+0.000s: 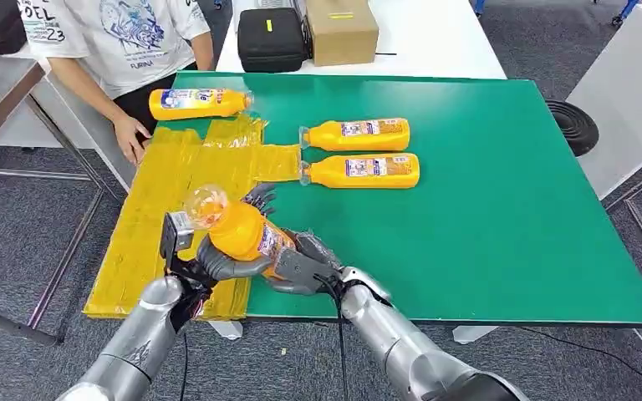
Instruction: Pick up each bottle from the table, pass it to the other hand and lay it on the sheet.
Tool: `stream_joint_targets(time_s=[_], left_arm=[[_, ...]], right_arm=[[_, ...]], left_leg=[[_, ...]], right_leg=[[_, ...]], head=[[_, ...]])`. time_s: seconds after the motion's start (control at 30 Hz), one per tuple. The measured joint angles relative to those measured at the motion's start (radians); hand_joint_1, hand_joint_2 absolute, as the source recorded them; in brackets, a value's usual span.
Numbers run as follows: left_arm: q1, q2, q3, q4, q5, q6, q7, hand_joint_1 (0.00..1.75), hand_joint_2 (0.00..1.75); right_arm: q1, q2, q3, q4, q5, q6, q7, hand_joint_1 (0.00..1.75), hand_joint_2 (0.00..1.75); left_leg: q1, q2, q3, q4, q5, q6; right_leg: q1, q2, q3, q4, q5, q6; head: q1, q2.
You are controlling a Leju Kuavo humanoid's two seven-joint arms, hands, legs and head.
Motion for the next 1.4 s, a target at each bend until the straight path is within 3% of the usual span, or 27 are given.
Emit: stream_joint_targets(time_s=[0.33,0.37,0.4,0.43,0.47,0.6,0.63,0.93,1.1,1.4], left_arm=[[0.019,0.003,0.008,0.0,0.067,-0.029,-0.041,1.75,1.75],[0.02,0.003,0.01,0.0,0.072,-0.032,-0.041,1.75,1.75],[0.021,0.003,0.011,0.0,0.079,-0.038,-0.041,1.75,1.75],[0.022,0.003,0.013,0.0,0.083,-0.042,-0.041,1.75,1.75],[0.024,0.003,0.015,0.0,0.09,-0.047,-0.04,1.75,1.75],[0.025,0.003,0.019,0.0,0.107,-0.053,-0.04,1.75,1.75],[0.025,0.003,0.019,0.0,0.108,-0.055,-0.04,1.75,1.75],[0.025,0.003,0.019,-0.005,0.111,-0.051,-0.04,1.75,1.75],[0.024,0.003,0.024,-0.01,0.104,-0.014,-0.039,1.75,1.75],[-0.006,0.023,0.062,-0.001,0.005,0.182,-0.039,1.75,1.75]], right_arm=[[-0.003,0.0,0.01,0.008,0.005,0.0,-0.001,1.75,1.75],[-0.003,0.0,0.011,0.008,0.006,0.001,-0.002,1.62,1.75],[-0.003,0.0,0.013,0.009,0.006,0.001,-0.002,1.62,1.75],[-0.004,0.0,0.014,0.01,0.007,0.001,-0.002,0.07,1.75],[-0.005,0.0,0.015,0.011,0.008,0.001,-0.002,0.0,1.75],[-0.008,0.0,0.017,0.013,0.011,0.001,-0.002,0.0,1.75],[-0.008,0.0,0.018,0.013,0.011,0.0,-0.002,0.0,0.0],[-0.008,0.001,0.018,0.016,-0.014,-0.027,-0.005,0.0,0.0],[-0.004,0.0,0.016,0.01,-0.034,-0.067,-0.06,0.0,0.0],[0.077,-0.026,0.014,-0.206,-0.048,-0.076,-0.088,0.0,0.0]], left_leg=[[0.0,0.0,0.0,0.0,0.0,0.0],[0.0,0.0,0.0,0.0,0.0,0.0],[0.0,0.0,0.0,0.0,0.0,0.0],[0.0,0.0,0.0,0.0,0.0,0.0],[0.0,0.0,0.0,0.0,0.0,0.0],[0.0,0.0,0.0,0.0,0.0,0.0],[0.0,0.0,0.0,0.0,0.0,0.0],[0.0,0.0,0.0,0.0,0.0,0.0],[0.0,0.0,0.0,0.0,0.0,0.0],[0.0,0.0,0.0,0.0,0.0,0.0]], right_leg=[[0.0,0.0,0.0,0.0,0.0,0.0],[0.0,0.0,0.0,0.0,0.0,0.0],[0.0,0.0,0.0,0.0,0.0,0.0],[0.0,0.0,0.0,0.0,0.0,0.0],[0.0,0.0,0.0,0.0,0.0,0.0],[0.0,0.0,0.0,0.0,0.0,0.0],[0.0,0.0,0.0,0.0,0.0,0.0],[0.0,0.0,0.0,0.0,0.0,0.0],[0.0,0.0,0.0,0.0,0.0,0.0],[0.0,0.0,0.0,0.0,0.0,0.0]], head=[[0.0,0.0],[0.0,0.0],[0.0,0.0],[0.0,0.0],[0.0,0.0],[0.0,0.0],[0.0,0.0],[0.0,0.0],[0.0,0.0],[0.0,0.0]])
